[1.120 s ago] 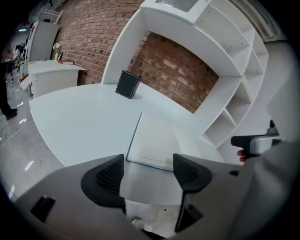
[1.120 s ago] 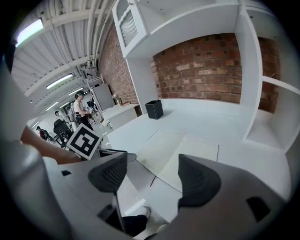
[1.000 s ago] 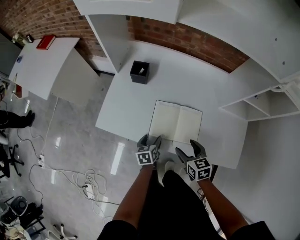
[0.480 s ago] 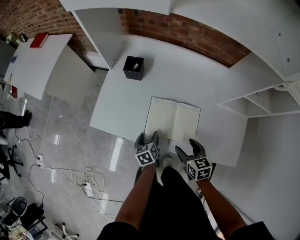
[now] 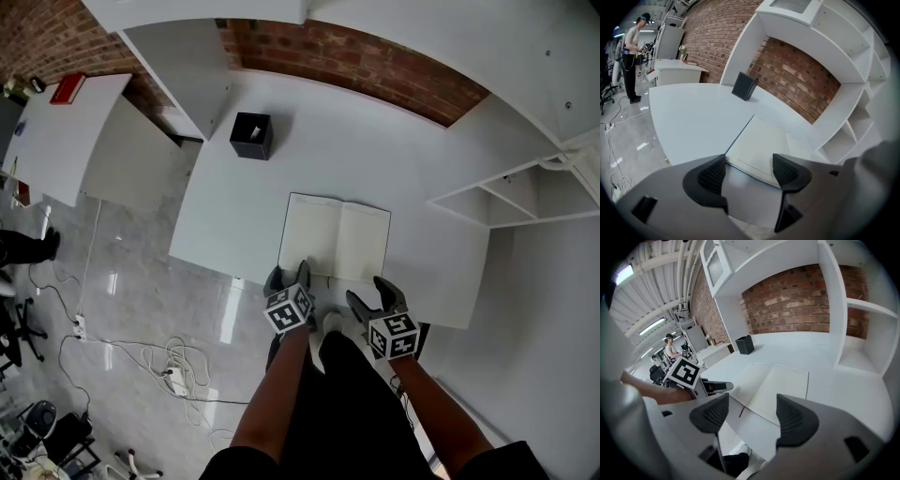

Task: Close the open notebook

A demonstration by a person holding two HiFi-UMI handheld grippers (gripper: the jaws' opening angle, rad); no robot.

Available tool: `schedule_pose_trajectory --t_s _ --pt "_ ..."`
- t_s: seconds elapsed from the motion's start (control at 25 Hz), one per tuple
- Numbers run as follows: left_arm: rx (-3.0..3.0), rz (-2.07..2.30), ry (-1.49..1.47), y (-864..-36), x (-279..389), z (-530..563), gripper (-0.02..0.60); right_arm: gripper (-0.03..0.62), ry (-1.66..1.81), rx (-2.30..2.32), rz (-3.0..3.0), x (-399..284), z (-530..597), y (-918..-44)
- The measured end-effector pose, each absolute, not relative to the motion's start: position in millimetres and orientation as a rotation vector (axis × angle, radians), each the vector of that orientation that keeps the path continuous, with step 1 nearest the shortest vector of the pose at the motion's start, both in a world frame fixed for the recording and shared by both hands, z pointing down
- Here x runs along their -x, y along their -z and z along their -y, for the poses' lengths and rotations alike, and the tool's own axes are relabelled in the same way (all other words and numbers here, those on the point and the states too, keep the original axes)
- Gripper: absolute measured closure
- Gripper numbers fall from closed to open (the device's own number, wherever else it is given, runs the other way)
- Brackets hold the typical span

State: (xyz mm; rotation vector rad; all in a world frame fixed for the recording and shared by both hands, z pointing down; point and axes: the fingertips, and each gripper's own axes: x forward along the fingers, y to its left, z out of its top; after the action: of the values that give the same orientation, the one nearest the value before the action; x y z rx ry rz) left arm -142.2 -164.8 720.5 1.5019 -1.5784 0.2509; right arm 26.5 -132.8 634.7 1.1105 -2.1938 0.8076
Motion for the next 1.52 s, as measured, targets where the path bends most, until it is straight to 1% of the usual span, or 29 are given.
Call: schedule_pose_trajectory --t_s 0.6,0.72,0.92,1.04,1.08,1.24,1.52 --pt "-1.436 1.613 -0.219 -719 142 167 0.272 0.289 -0.841 -1.109 2.191 -38 132 -644" --pt "-1.428 1.631 -0.223 -720 146 166 0.307 0.289 -0.847 -1.113 2.187 -41 134 -645" --pt "-1.419 1.651 -0.204 -719 149 167 0.333 0.289 -0.856 -1.109 2.188 -39 136 -647" --pt "-1.394 1.673 -0.216 -719 155 167 0.393 0.289 -0.856 -1.103 2.19 -36 136 -647" --pt "-1.382 1.675 -0.221 -720 157 166 0.434 0.289 -0.855 -1.1 2.19 -35 136 -647" --pt "-1.364 1.67 -0.221 -724 158 166 0.463 0.289 -0.856 -1.095 2.184 -36 134 -649" --pt "-1.362 1.667 -0.202 -724 159 166 0.486 0.289 -0.862 -1.097 2.171 -40 130 -652"
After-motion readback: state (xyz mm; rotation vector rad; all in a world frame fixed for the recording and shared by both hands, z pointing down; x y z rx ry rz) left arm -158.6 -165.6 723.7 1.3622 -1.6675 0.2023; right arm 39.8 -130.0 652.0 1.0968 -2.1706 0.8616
